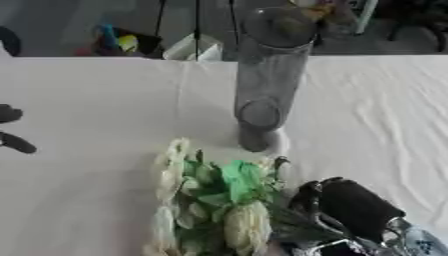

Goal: Arrange flowers into the vase.

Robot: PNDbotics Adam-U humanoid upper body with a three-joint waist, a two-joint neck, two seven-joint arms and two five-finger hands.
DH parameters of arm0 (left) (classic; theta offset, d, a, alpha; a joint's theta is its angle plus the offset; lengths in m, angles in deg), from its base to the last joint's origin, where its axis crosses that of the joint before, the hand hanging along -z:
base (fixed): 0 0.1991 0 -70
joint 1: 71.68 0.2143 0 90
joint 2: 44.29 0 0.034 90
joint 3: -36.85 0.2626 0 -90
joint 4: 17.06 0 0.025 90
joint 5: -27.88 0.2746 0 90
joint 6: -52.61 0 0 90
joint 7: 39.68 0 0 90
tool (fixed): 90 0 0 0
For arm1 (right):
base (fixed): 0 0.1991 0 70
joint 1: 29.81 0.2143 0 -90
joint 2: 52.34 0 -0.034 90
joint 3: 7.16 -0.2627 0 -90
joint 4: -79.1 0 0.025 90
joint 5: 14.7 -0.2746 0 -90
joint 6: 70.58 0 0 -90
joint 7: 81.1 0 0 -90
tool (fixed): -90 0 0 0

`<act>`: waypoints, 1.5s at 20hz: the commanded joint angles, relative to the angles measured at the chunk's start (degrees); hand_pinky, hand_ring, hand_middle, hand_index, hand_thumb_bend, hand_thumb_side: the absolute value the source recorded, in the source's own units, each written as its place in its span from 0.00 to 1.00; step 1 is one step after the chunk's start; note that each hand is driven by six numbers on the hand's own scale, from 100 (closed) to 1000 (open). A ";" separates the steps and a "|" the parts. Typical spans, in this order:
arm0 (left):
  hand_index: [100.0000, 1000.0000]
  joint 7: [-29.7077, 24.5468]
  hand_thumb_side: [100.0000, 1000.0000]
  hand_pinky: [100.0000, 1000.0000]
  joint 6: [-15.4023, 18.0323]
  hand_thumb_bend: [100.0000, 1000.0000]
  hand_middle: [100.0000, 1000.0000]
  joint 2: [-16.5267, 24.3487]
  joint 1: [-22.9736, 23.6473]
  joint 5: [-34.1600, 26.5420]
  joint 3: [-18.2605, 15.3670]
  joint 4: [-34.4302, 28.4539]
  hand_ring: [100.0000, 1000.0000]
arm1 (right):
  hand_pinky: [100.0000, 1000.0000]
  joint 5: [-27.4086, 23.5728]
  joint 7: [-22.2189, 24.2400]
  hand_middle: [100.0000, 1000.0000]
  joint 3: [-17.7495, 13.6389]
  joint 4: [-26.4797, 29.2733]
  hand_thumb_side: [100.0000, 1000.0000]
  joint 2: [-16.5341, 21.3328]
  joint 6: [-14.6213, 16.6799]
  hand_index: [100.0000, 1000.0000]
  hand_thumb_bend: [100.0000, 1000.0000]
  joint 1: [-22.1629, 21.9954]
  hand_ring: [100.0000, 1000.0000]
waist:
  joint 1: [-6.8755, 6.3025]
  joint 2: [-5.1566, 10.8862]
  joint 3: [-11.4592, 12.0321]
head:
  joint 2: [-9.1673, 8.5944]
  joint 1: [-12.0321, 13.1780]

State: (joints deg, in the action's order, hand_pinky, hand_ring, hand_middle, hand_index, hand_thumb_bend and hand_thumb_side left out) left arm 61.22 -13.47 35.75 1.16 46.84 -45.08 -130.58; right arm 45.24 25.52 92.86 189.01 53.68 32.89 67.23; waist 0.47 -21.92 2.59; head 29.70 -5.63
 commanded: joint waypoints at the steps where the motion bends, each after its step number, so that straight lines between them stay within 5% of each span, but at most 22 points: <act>1: 0.88 -0.23 1.00 0.43 0.01 0.01 0.69 0.38 -0.43 0.31 0.30 -1.07 0.74 | 0.43 1.16 -0.06 0.43 0.47 -1.55 0.71 0.85 -0.09 0.66 0.22 -0.39 0.32 | 0.32 -0.22 0.08 | -0.56 -0.10; 14: 0.88 -0.43 1.00 0.43 -0.10 0.01 0.70 0.41 -0.56 0.40 0.37 -1.07 0.74 | 0.31 -0.05 -4.51 0.26 0.59 0.40 0.66 0.62 -0.27 0.45 0.00 -2.03 0.17 | 0.39 -0.43 0.38 | -0.30 0.01; 30: 0.89 -0.77 1.00 0.42 -0.30 0.00 0.70 0.35 -0.56 0.57 0.37 -1.07 0.74 | 0.24 -2.34 -7.93 0.06 0.75 0.33 0.67 0.75 -0.38 0.28 0.00 -1.96 0.02 | 0.45 -0.64 0.54 | -0.45 -0.02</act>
State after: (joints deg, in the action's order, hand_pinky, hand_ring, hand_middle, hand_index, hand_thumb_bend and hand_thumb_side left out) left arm 60.62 -13.81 35.74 1.15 47.14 -45.05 -130.58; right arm 43.34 17.78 93.32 189.40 53.66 32.52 65.43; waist 0.47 -22.59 3.16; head 29.69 -5.64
